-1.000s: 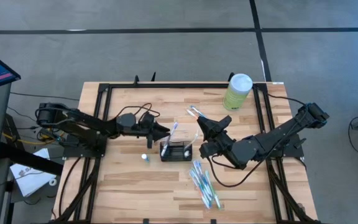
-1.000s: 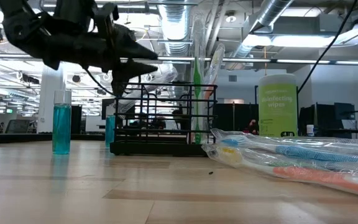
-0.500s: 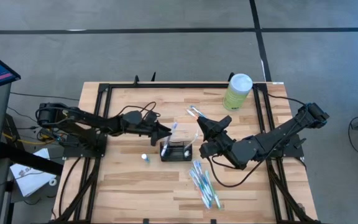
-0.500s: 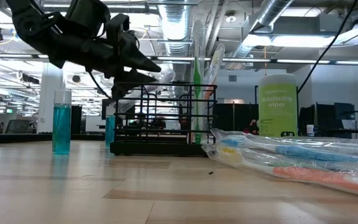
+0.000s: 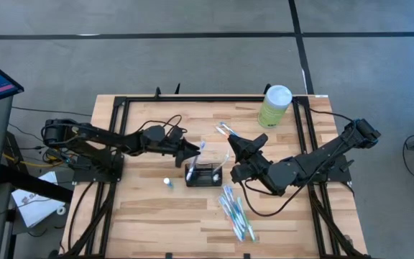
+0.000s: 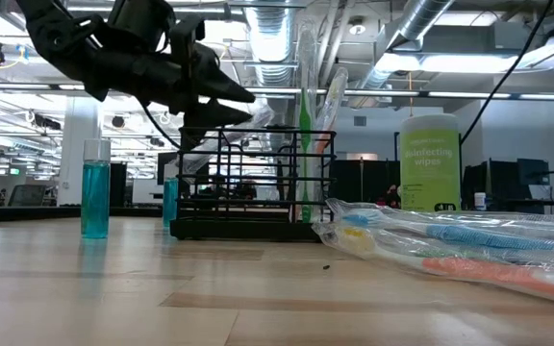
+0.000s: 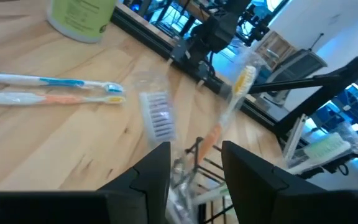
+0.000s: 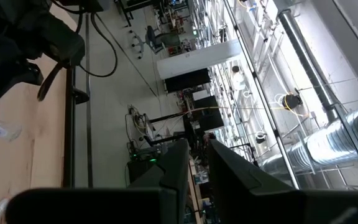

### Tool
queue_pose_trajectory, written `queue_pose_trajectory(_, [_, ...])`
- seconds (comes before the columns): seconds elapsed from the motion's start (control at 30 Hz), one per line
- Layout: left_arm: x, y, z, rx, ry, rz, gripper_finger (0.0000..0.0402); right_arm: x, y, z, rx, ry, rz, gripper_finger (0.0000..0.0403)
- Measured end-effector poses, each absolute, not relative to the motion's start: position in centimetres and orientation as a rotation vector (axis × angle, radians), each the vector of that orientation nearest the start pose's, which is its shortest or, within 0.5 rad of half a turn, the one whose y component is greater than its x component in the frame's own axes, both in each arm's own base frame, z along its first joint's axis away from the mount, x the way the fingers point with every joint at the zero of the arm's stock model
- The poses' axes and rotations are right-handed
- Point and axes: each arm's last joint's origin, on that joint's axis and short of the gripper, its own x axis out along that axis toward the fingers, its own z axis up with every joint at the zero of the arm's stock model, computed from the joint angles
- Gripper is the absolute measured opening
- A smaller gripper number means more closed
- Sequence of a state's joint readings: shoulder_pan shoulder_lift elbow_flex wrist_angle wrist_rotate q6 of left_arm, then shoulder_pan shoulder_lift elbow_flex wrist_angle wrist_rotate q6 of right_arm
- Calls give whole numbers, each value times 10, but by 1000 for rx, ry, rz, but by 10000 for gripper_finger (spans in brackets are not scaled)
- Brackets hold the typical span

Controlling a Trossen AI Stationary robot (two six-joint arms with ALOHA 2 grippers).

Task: Pick & Place toothbrushing station
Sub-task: Put the purple toothbrush into the mesh

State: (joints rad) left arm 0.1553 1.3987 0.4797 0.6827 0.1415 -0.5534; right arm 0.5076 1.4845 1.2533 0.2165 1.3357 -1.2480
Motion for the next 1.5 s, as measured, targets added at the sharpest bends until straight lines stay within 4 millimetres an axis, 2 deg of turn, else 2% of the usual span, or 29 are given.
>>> queue_pose_trajectory(0.3, [261, 43, 181, -593, 238, 115, 141, 297, 133, 368, -1184, 523, -711, 54])
queue_pose_trajectory(0.6, [257, 42, 194, -566, 187, 101, 141, 297, 133, 368, -1184, 523, -710, 54])
queue_pose_trajectory(0.83, [258, 43, 173, -630, 313, 159, 143, 297, 133, 368, -1183, 523, -710, 54])
queue_pose_trajectory(1.2, [262, 41, 180, -638, 276, 83, 145, 297, 133, 368, -1184, 523, -710, 54])
queue_pose_trajectory(1.5, [267, 42, 164, -666, 338, 106, 145, 297, 133, 368, -1184, 522, -708, 54])
